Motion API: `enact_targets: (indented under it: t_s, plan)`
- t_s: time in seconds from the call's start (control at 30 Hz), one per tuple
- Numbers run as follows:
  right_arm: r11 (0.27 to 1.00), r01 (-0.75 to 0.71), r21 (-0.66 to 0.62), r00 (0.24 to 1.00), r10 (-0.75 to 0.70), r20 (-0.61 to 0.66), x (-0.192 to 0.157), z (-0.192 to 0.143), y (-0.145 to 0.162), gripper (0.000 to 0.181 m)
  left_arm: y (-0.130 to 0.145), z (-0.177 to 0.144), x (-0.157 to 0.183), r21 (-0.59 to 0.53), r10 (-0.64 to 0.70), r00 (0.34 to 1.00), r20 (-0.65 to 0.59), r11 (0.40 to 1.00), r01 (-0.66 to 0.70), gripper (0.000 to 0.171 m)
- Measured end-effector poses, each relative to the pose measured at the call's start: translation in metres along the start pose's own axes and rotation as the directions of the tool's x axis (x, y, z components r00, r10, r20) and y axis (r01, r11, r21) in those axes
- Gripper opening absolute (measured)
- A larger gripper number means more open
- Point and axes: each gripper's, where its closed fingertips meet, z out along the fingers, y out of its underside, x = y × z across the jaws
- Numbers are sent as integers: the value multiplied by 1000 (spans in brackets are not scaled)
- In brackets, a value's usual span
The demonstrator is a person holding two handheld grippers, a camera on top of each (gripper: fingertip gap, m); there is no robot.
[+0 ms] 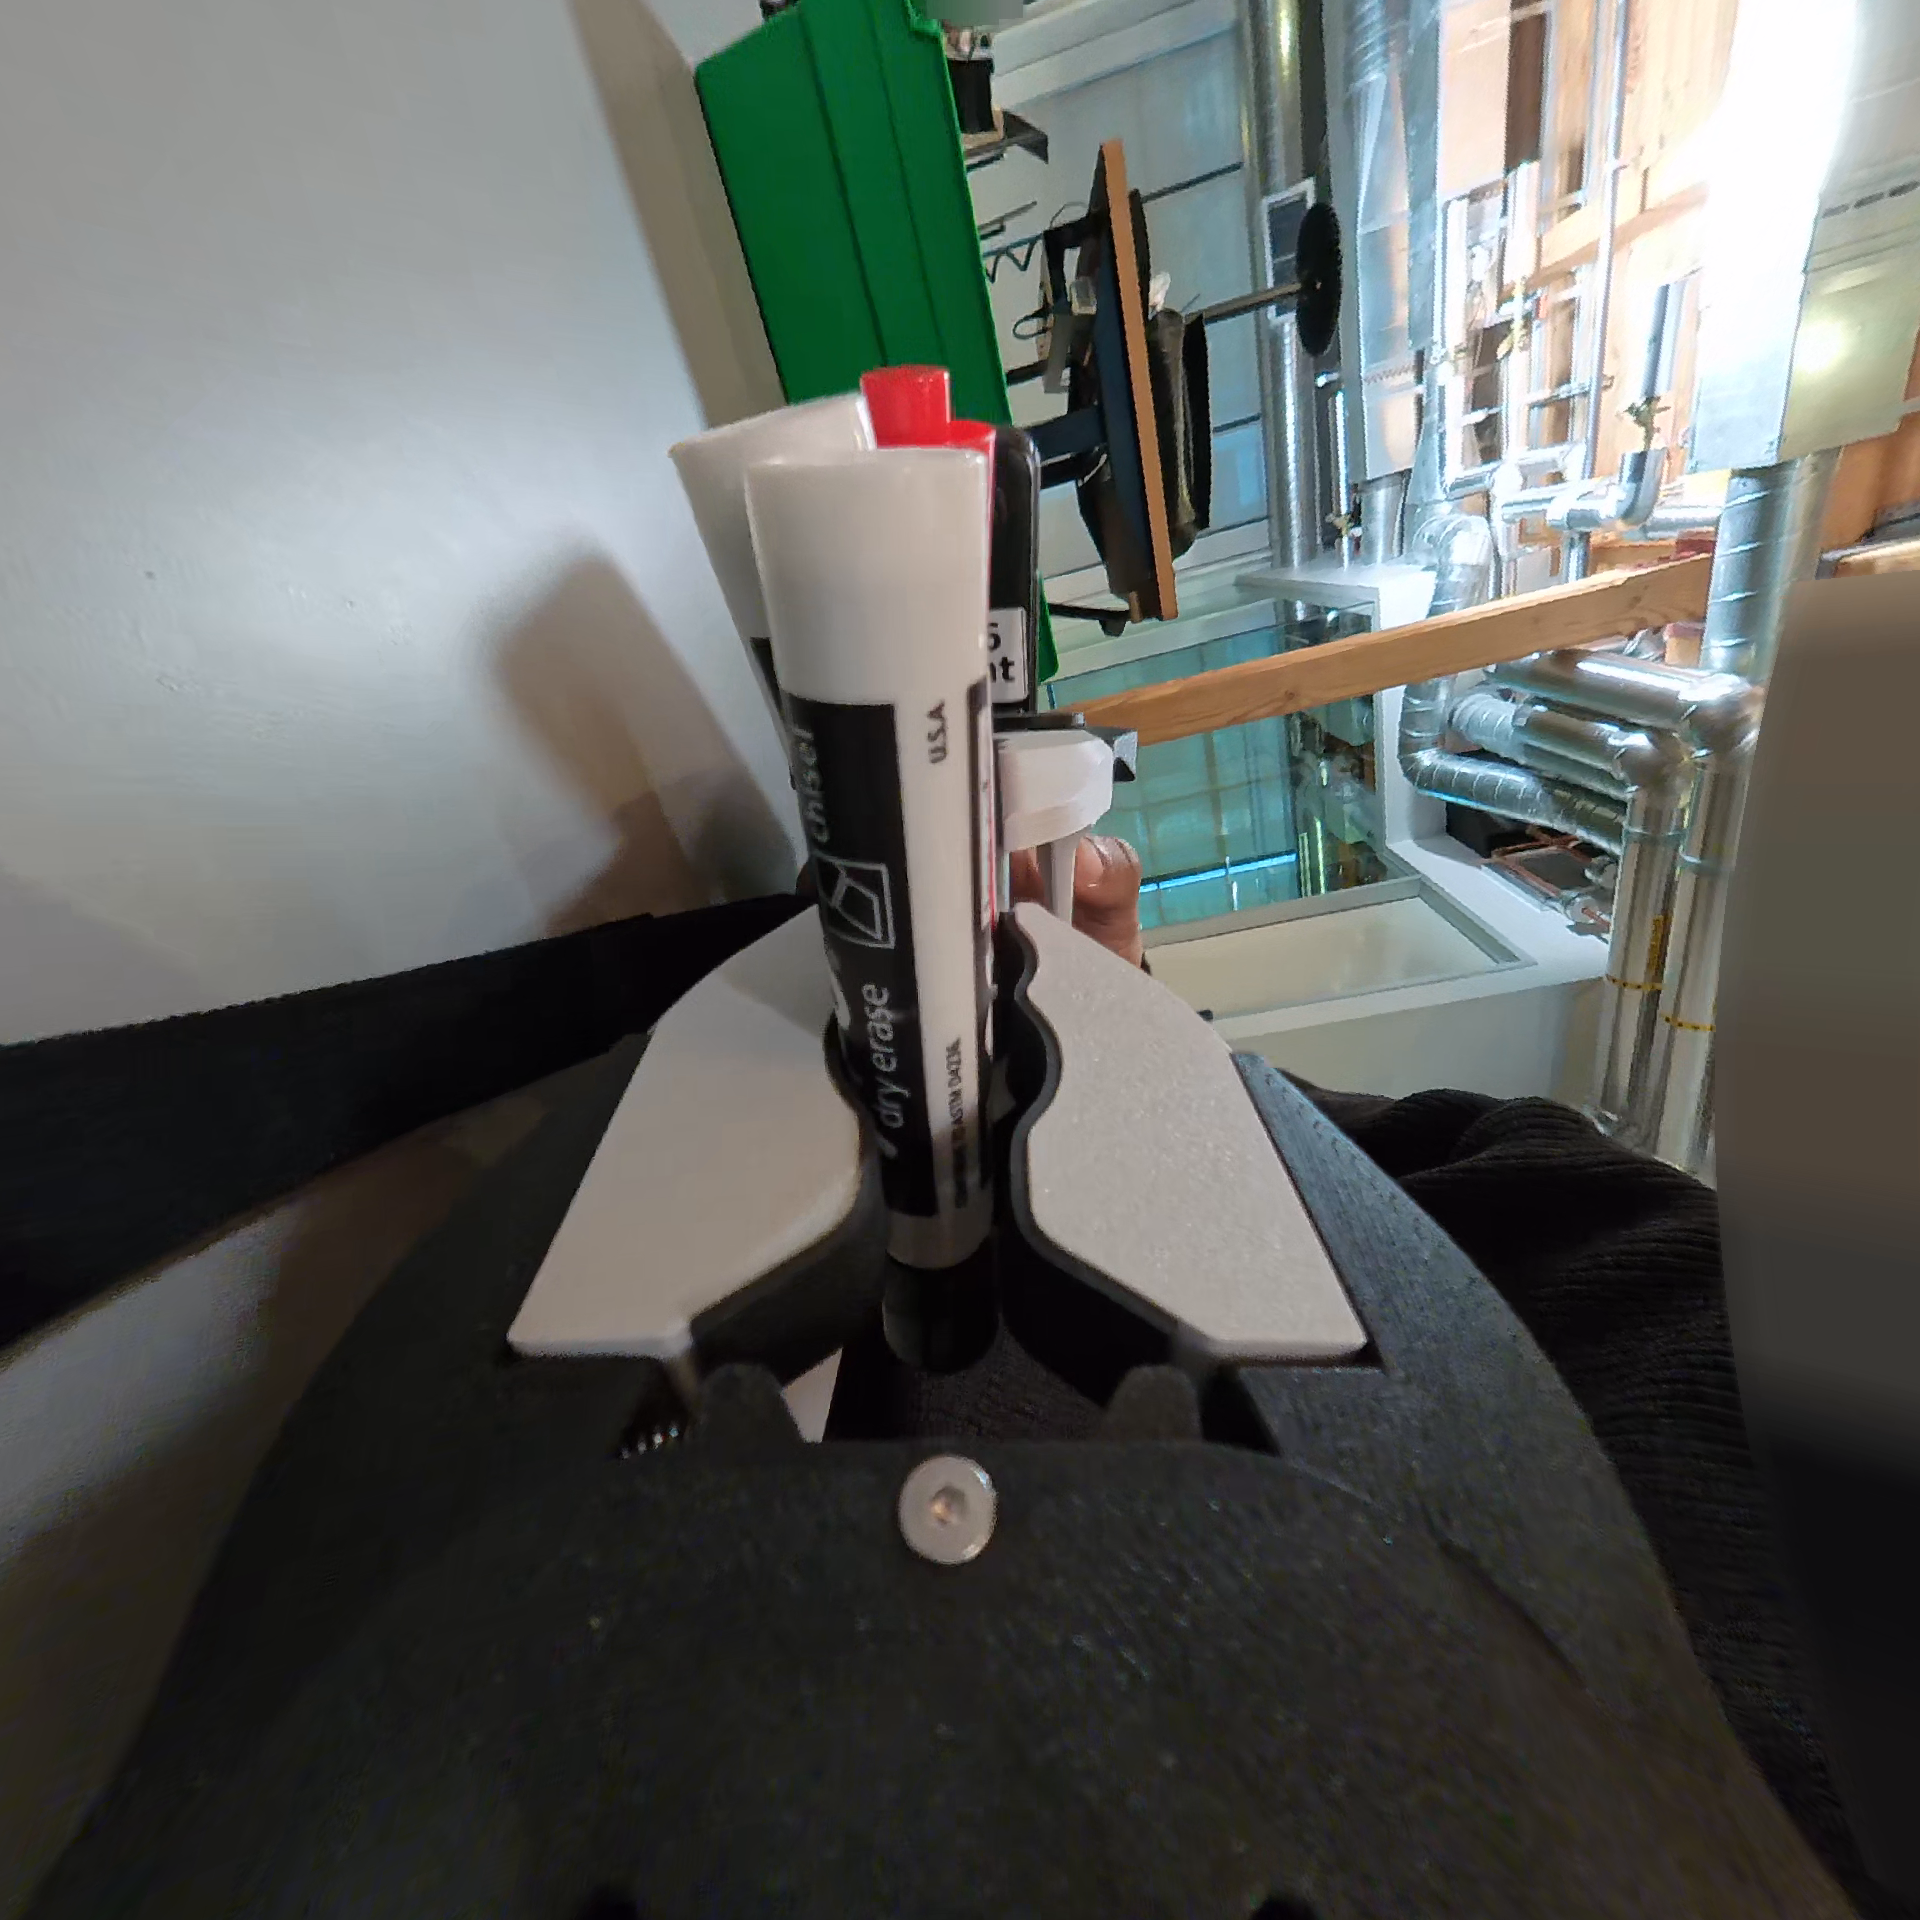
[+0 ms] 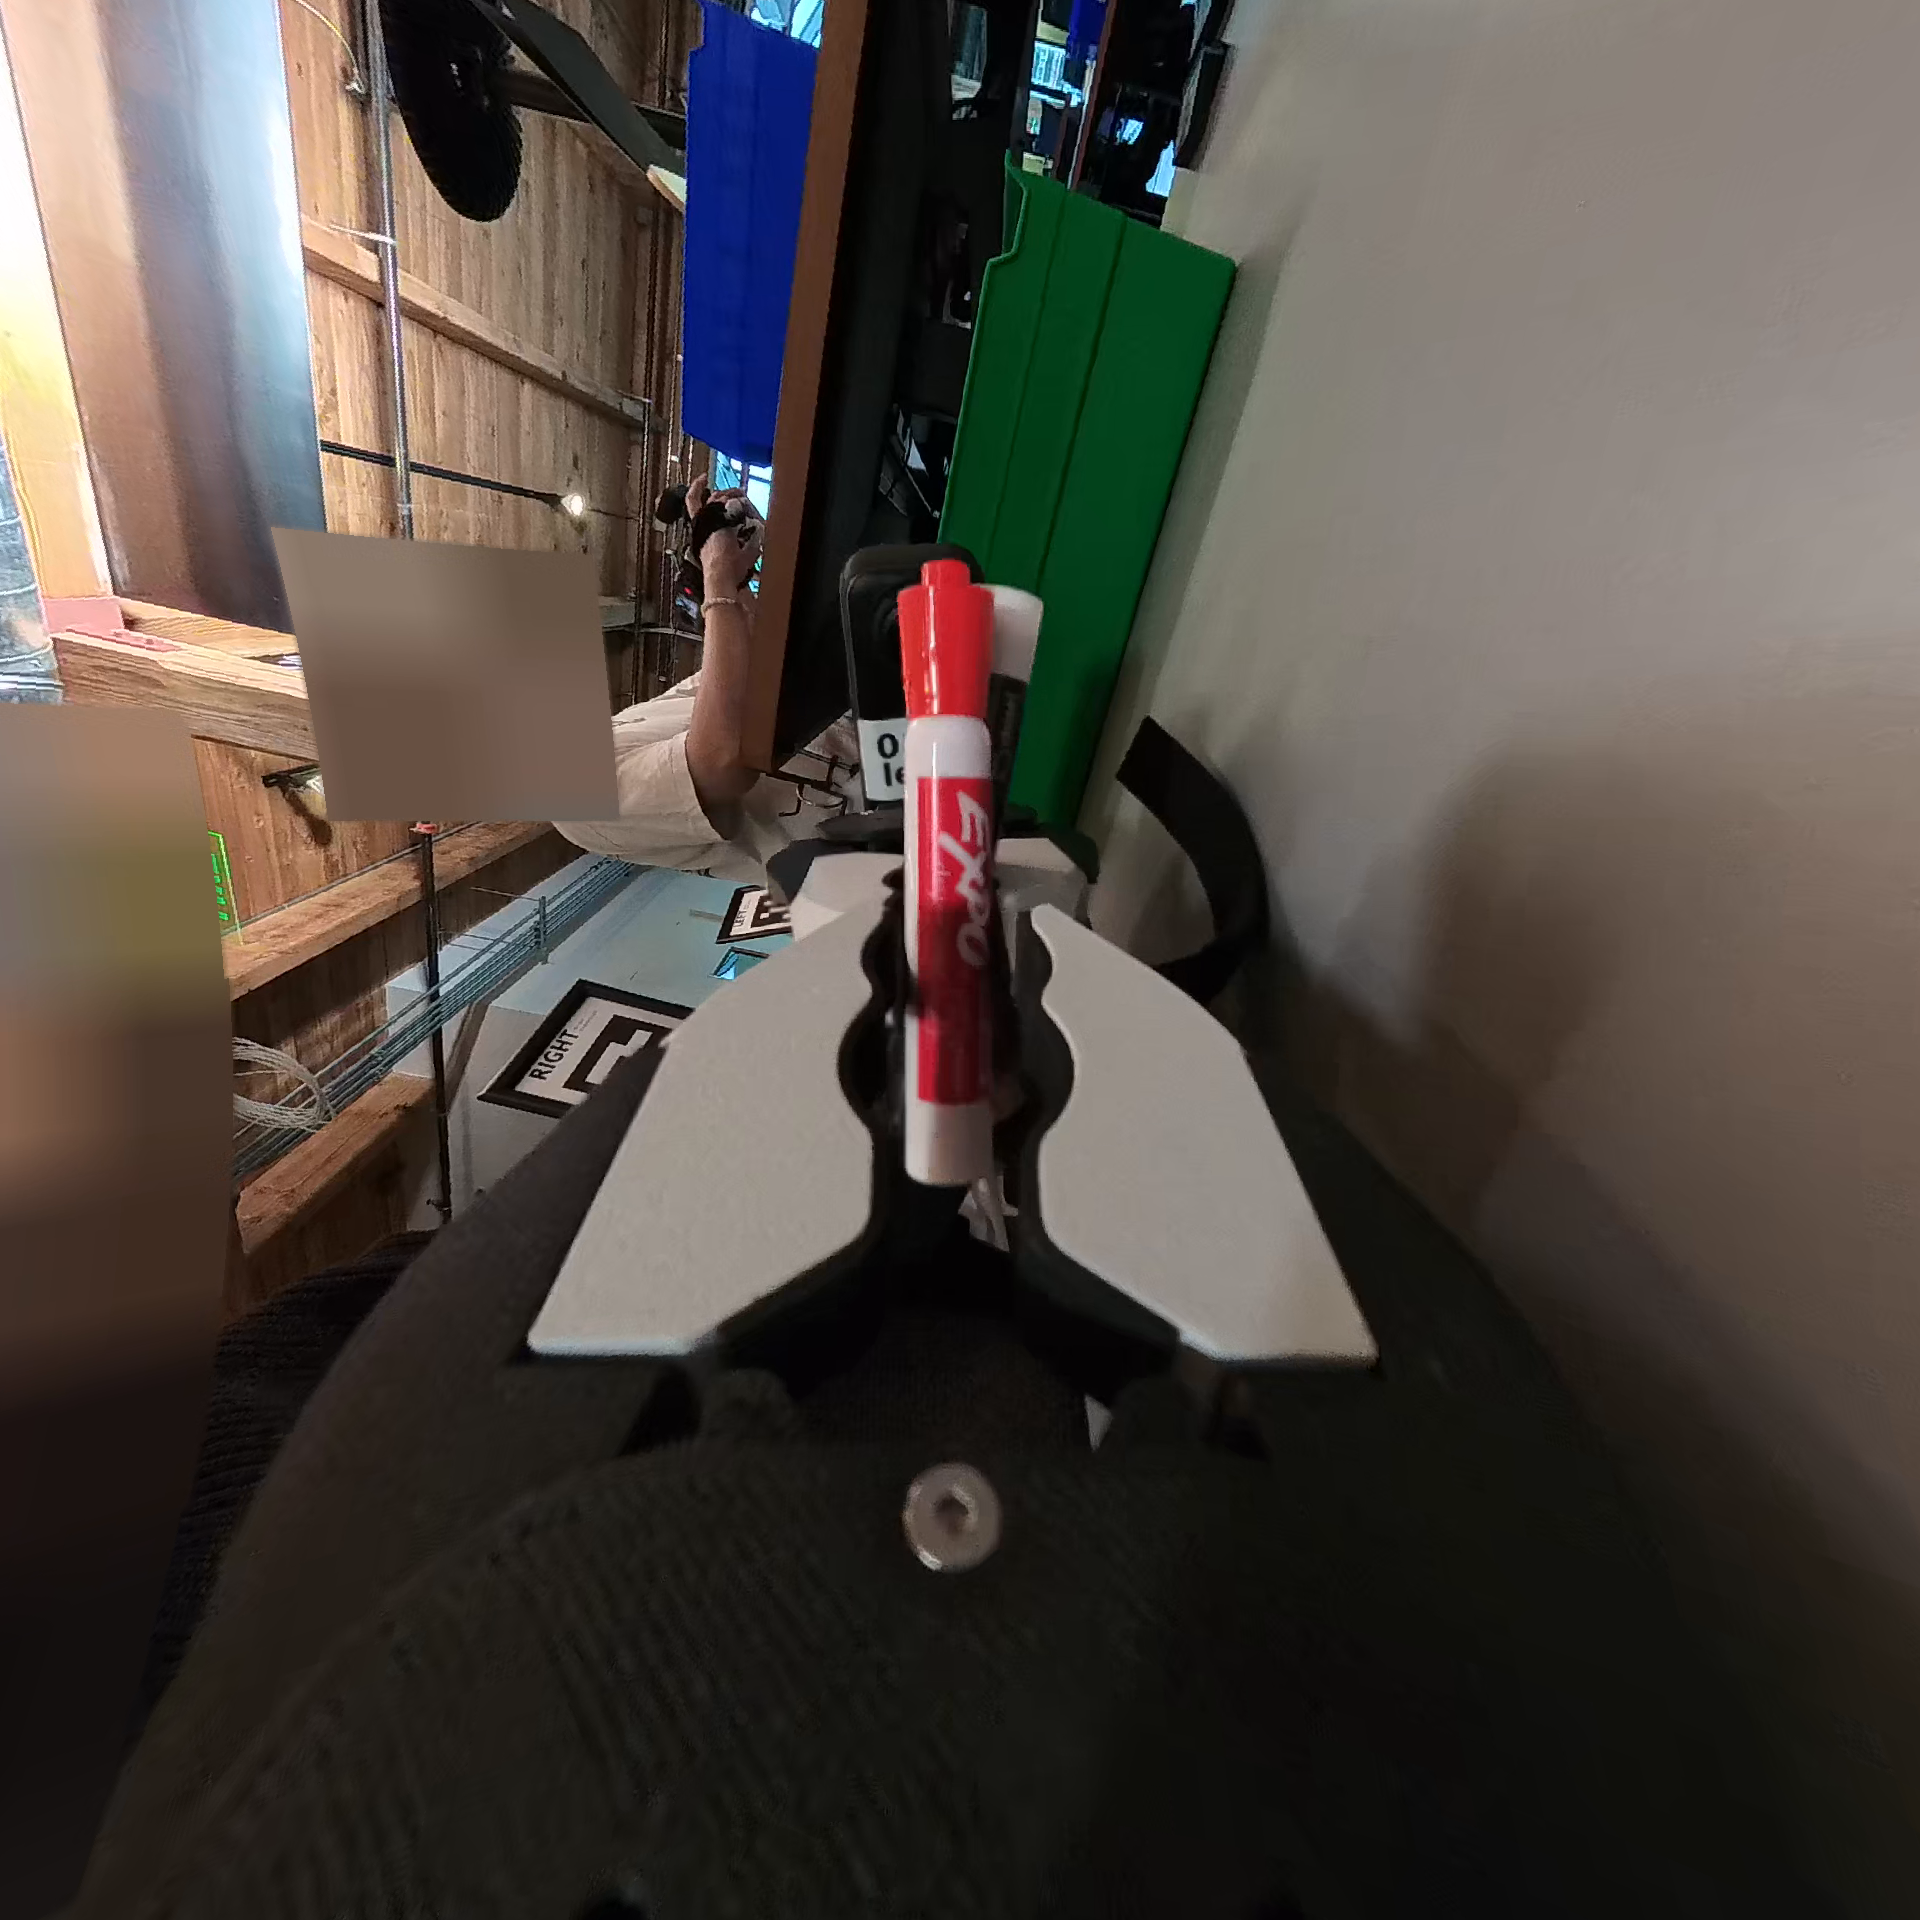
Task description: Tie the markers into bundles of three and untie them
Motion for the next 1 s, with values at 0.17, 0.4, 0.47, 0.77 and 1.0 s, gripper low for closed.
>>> enact_targets:
  t_s: [0.17, 0.4, 0.47, 0.77, 1.0]
  plan:
    - [998, 59, -8, 998, -59, -29, 0, -1, -1, 19, -12, -6, 2, 76, 16, 1000, -5, 997, -15, 20]
    - [998, 62, -22, 998, -62, -10, -4, 1, 4, 24, -25, -13, 6, 156, 33, 999, -14, 987, -31, 20]
    - [997, 68, -36, 998, -68, -3, -5, 3, 6, 27, -26, -13, 5, 167, 34, 999, -13, 985, -32, 20]
    - [987, 108, -119, 994, -109, -1, -8, 12, 23, 31, -25, -11, 8, 172, 43, 999, -24, 984, -39, 20]
    - [986, 100, -136, 995, -99, 12, -9, 13, 27, 19, -24, -9, 7, 176, 37, 999, -24, 984, -32, 21]
